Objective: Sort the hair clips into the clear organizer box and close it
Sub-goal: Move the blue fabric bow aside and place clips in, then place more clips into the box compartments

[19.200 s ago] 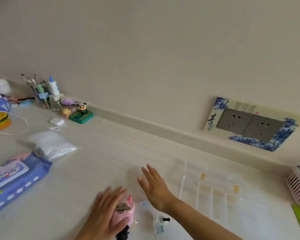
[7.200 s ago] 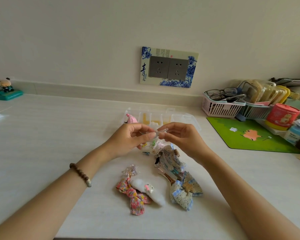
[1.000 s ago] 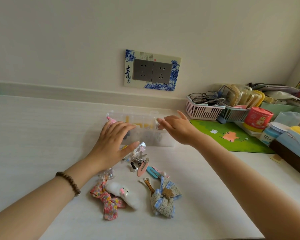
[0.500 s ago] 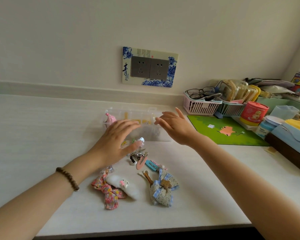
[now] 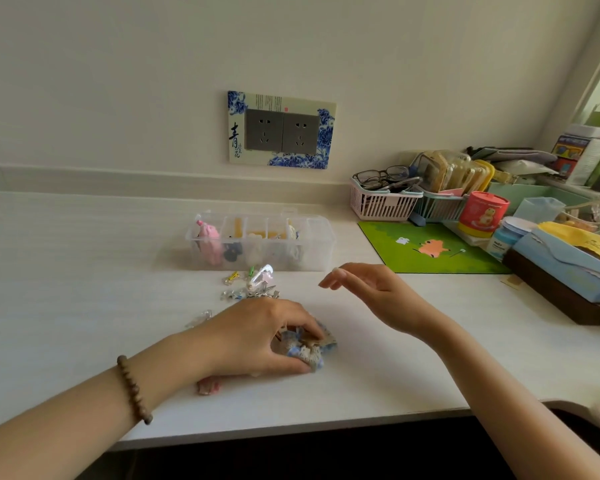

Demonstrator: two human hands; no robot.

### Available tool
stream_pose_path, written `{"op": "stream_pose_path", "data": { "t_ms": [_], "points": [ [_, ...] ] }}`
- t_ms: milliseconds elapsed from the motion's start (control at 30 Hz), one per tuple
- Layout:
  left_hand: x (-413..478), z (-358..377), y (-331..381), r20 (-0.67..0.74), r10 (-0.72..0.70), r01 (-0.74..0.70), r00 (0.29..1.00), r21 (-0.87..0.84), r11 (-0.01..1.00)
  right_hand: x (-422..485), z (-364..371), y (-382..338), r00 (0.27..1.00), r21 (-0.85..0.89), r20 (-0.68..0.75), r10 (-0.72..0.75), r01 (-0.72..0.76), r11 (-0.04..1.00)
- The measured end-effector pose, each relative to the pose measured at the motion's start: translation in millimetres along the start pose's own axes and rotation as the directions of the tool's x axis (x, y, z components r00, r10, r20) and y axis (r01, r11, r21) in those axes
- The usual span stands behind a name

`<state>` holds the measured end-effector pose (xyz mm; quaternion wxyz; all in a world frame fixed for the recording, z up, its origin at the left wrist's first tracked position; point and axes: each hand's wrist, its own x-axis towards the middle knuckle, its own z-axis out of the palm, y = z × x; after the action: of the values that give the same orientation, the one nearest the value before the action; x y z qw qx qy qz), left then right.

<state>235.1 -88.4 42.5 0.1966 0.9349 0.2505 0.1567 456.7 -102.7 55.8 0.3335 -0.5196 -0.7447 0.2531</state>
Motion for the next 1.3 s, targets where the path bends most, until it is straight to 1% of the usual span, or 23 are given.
{"op": "stream_pose_path", "data": {
  "t_ms": [67,100,167,267,333,433,533,567,633,667,733,800,867,933,1000,1033,1067,1133,1167,1200,1300],
  "points": [
    [2,0,-5,-0.061,-0.007,0.004,0.998,-0.05,0.999,-1,3,1,1.0,0.025,-0.01,0.003,-0.003,1.0],
    [3,-1,-6,-0.121,-0.014,0.004,0.993,-0.083,0.997,0,4,0,1.0,0.056,-0.024,0.016,-0.015,0.998],
    [5,-5,-8,-0.267,-0.037,0.0,0.963,-0.135,0.991,2,5,-3,0.997,0.174,-0.028,0.076,-0.07,0.982],
    [13,-15,-9,-0.412,-0.068,0.007,0.908,-0.147,0.989,9,6,-14,0.989,0.39,0.049,0.139,-0.148,0.909],
    [21,-20,-10,-0.463,-0.074,0.016,0.883,-0.129,0.992,17,9,-20,0.99,0.445,0.051,0.128,-0.137,0.885],
    [33,-27,-19,-0.501,-0.085,0.033,0.861,-0.112,0.993,34,13,-24,0.992,0.464,-0.019,0.128,-0.105,0.88],
    [38,-34,-36,-0.516,-0.076,0.051,0.853,-0.063,0.997,55,7,-20,0.982,0.55,-0.069,0.179,-0.112,0.827],
    [38,-36,-43,-0.531,-0.086,0.078,0.843,-0.036,0.996,63,4,-18,0.973,0.545,-0.109,0.203,-0.112,0.831],
    [35,-39,-60,-0.548,-0.147,0.173,0.823,-0.004,0.985,81,-4,-12,0.95,0.443,-0.221,0.22,-0.103,0.89],
    [33,-40,-67,-0.536,-0.188,0.231,0.823,0.014,0.973,90,-8,-8,0.941,0.37,-0.269,0.204,-0.095,0.924],
    [32,-39,-78,-0.479,-0.223,0.307,0.849,0.102,0.946,107,-12,-4,0.94,0.222,-0.308,0.146,-0.078,0.972],
    [31,-36,-86,-0.438,-0.2,0.303,0.876,0.179,0.936,122,-13,2,0.956,0.08,-0.276,0.103,-0.083,0.993],
    [30,-35,-90,-0.444,-0.185,0.294,0.877,0.19,0.937,133,-12,6,0.978,-0.1,-0.194,0.082,-0.103,0.99],
    [30,-36,-92,-0.457,-0.195,0.303,0.868,0.175,0.937,141,-11,13,0.993,-0.337,-0.1,0.069,-0.098,0.936],
    [30,-35,-93,-0.458,-0.198,0.306,0.866,0.173,0.936,143,-9,16,0.997,-0.537,-0.039,0.067,-0.077,0.84],
    [30,-35,-94,-0.453,-0.199,0.307,0.869,0.179,0.935,141,-8,16,0.998,-0.581,-0.036,0.057,-0.067,0.811],
    [31,-34,-96,-0.447,-0.199,0.308,0.872,0.187,0.933,139,-9,16,0.998,-0.593,-0.053,0.022,-0.049,0.804],
    [31,-33,-98,-0.443,-0.199,0.311,0.874,0.196,0.93,134,-10,14,0.988,-0.582,-0.117,-0.099,0.013,0.813],
    [31,-33,-99,-0.444,-0.199,0.312,0.874,0.197,0.929,132,-10,14,0.983,-0.582,-0.125,-0.136,0.039,0.812],
    [31,-32,-99,-0.447,-0.199,0.312,0.872,0.195,0.93,130,-10,13,0.985,-0.591,-0.099,-0.143,0.057,0.805],
    [32,-31,-99,-0.459,-0.195,0.317,0.867,0.206,0.926,128,-4,16,0.996,-0.645,0.058,-0.073,0.093,0.758]
  ]
}}
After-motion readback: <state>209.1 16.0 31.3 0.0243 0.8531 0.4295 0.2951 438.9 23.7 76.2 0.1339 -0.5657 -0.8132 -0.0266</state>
